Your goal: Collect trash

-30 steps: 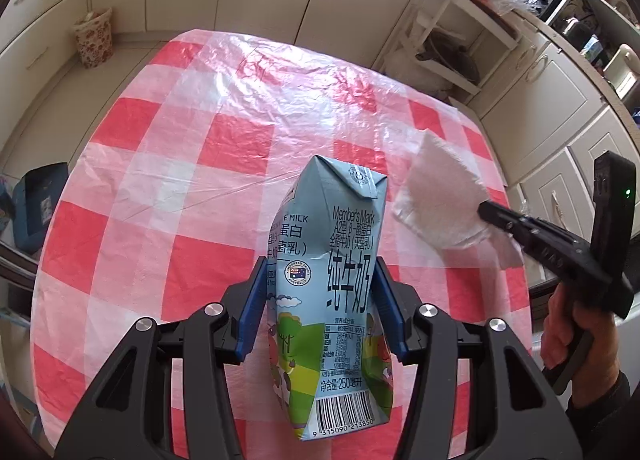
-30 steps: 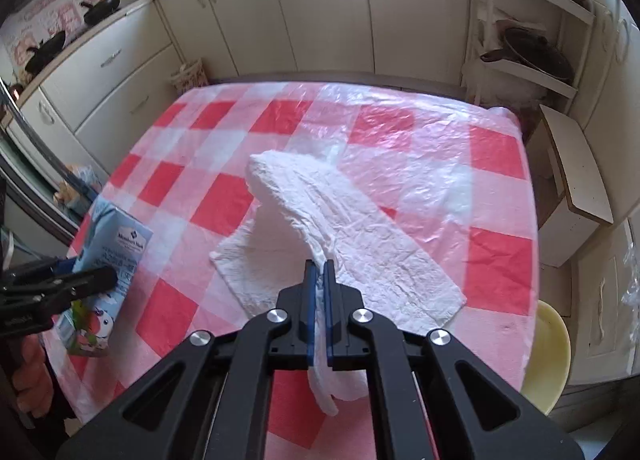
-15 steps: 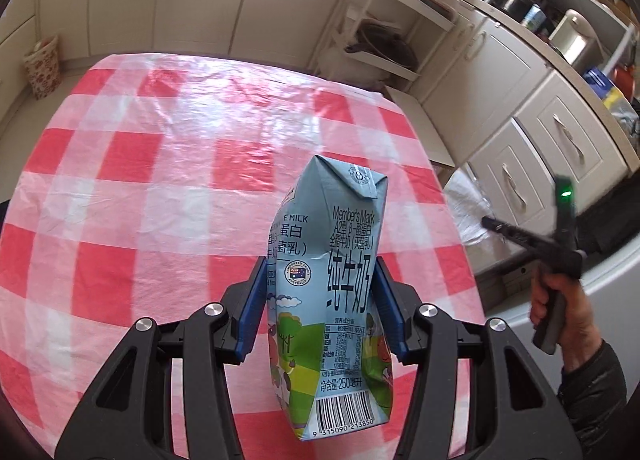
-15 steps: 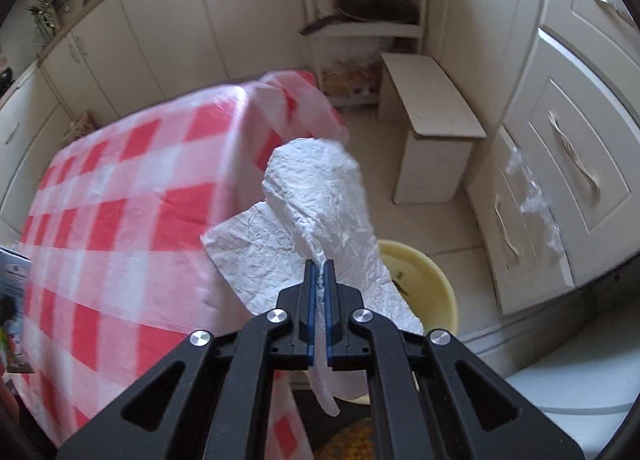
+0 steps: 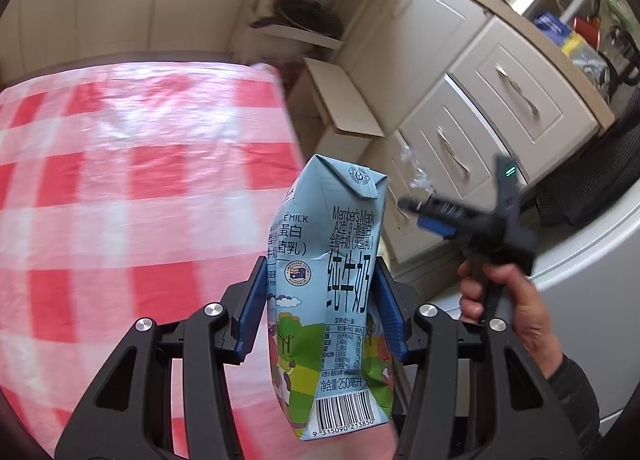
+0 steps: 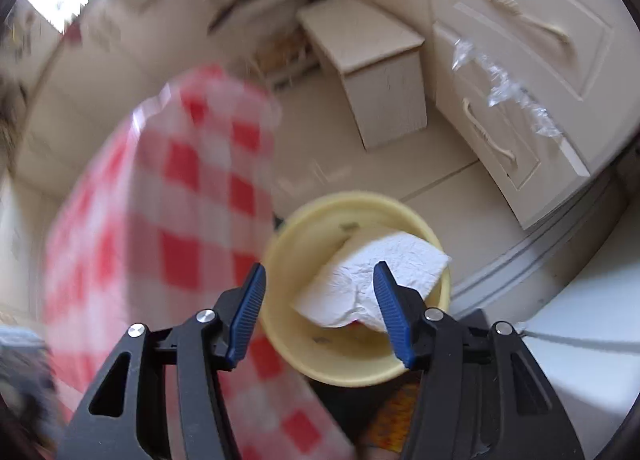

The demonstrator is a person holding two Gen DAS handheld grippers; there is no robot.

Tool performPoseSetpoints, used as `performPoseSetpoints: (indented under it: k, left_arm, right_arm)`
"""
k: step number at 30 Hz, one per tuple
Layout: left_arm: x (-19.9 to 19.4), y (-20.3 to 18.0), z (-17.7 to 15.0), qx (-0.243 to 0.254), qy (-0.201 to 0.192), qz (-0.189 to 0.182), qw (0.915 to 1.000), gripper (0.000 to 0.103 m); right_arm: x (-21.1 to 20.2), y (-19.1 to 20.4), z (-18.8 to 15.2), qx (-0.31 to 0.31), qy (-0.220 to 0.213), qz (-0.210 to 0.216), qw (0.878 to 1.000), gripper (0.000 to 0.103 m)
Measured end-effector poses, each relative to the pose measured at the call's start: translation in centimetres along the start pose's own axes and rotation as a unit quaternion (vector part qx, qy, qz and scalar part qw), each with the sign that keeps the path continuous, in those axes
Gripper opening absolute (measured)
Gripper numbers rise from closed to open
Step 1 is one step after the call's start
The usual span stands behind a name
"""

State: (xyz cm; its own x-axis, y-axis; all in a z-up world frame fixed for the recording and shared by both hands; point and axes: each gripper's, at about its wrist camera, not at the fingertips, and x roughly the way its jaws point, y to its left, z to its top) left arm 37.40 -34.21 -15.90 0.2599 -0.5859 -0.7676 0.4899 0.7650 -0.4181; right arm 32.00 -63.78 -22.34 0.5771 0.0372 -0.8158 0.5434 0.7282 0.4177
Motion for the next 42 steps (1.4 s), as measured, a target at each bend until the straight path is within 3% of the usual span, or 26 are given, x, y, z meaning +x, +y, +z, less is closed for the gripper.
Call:
performPoseSetpoints:
  k: [4, 7, 11, 17, 22, 28, 34, 37, 42]
  left_arm:
    - [5.1, -4.1, 0.9, 0.007, 0.034, 0.004, 0.9994, 0.048]
    - [10.3, -5.8, 1.6, -0.010, 0.079, 0.030, 0.9963, 0.049]
    - [15.4, -6.3, 2.7, -0.030, 0.118, 0.076, 0.9896, 0.049]
    - [17.8, -6.7, 3.4, -0.037, 0.142, 0.086, 0.9855, 0.057]
    - [12.6, -7.4, 2.5, 0.007, 0.089, 0.116, 0.9891, 0.059]
    - [2.1, -6.2, 0.2, 0.051, -0.001, 0.188, 0.9808, 0.078]
    - [-9.4, -1.1, -4.0, 0.028, -0.069, 0.240, 0.9679, 0.088]
    - [-14.5, 1.4, -6.3, 0.010, -0.101, 0.262, 0.9598, 0.089]
    - [-21.2, 4.1, -9.9, -0.018, -0.145, 0.283, 0.9480, 0.092]
  right_arm:
    - [-6.1, 0.2, 1.6, 0.033, -0.093, 0.041, 0.994, 0.067]
    - [-9.0, 0.1, 2.4, 0.038, -0.136, 0.053, 0.989, 0.069]
    - [-9.4, -0.7, 3.2, 0.043, -0.147, 0.045, 0.987, 0.069]
    - [-9.5, -1.5, 3.8, 0.060, -0.144, 0.057, 0.986, 0.069]
    - [-10.0, -0.3, 3.4, 0.027, -0.159, 0.038, 0.986, 0.071]
    - [-9.0, 2.2, 1.5, -0.017, -0.138, -0.004, 0.990, 0.076]
    - [-9.7, 7.6, -5.2, -0.119, -0.115, -0.019, 0.986, 0.086]
    - [-11.0, 10.6, -10.2, -0.176, -0.126, -0.013, 0.976, 0.089]
    - [-13.0, 13.7, -17.5, -0.213, -0.154, 0.012, 0.965, 0.091]
